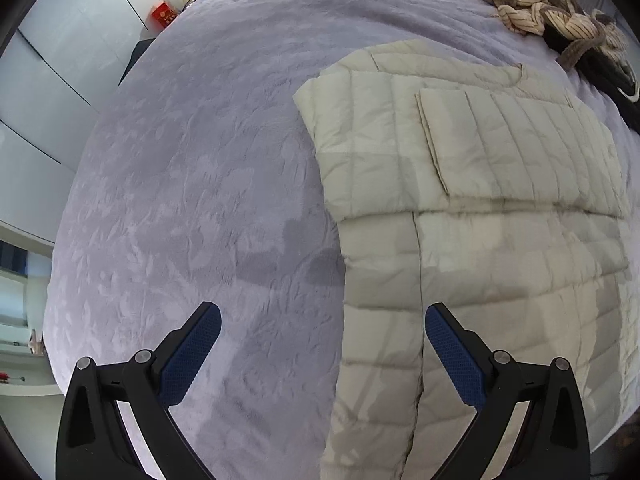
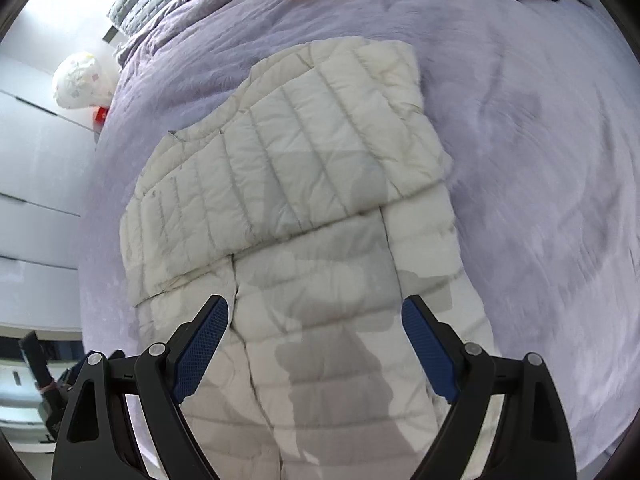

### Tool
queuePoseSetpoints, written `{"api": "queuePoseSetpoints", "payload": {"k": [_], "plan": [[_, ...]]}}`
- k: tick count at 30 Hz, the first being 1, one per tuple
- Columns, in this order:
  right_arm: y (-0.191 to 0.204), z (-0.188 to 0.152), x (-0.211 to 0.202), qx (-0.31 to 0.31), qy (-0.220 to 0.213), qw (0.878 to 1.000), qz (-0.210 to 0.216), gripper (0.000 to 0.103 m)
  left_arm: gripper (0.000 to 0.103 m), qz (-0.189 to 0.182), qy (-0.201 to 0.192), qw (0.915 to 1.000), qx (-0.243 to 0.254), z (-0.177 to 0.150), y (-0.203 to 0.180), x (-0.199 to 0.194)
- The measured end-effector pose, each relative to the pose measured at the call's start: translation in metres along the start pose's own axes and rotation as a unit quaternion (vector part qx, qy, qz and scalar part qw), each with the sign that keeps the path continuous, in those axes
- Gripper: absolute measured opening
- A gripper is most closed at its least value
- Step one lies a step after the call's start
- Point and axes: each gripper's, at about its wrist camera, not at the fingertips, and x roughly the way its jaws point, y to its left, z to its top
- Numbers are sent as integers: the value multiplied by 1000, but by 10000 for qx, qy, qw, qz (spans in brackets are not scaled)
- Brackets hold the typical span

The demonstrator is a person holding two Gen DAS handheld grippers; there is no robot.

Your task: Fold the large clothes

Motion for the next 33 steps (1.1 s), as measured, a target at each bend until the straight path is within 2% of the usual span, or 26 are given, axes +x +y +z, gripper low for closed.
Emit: {"api": "queuePoseSetpoints", "payload": {"k": [12, 17, 21, 25, 28, 30, 33], "plan": [[4, -39, -26, 261, -23, 9996, -76, 91, 102, -11, 96, 9998, 184, -18, 9, -16], [9, -49, -32, 299, 63, 9995, -114, 91, 102, -266, 246, 9991, 217, -31, 16, -15], [-1, -59, -35, 372, 280, 9988, -135, 91, 102, -681, 511, 9963, 149, -47, 29, -5], [-25, -72, -38, 517, 415, 9974, -279, 91, 102, -1278, 899, 9877, -74, -70, 50, 6], [-56, -84, -40, 843, 512, 9942, -425, 91, 102, -1574, 1040, 9817, -260, -89, 60, 9], [-78, -92, -40, 1077, 603, 9912, -480, 91, 102, -1963, 1198, 9724, -393, -103, 62, 13], [-110, -107, -36, 1377, 802, 9868, -302, 91, 102, -2391, 1444, 9592, -441, -120, 53, 22]]}}
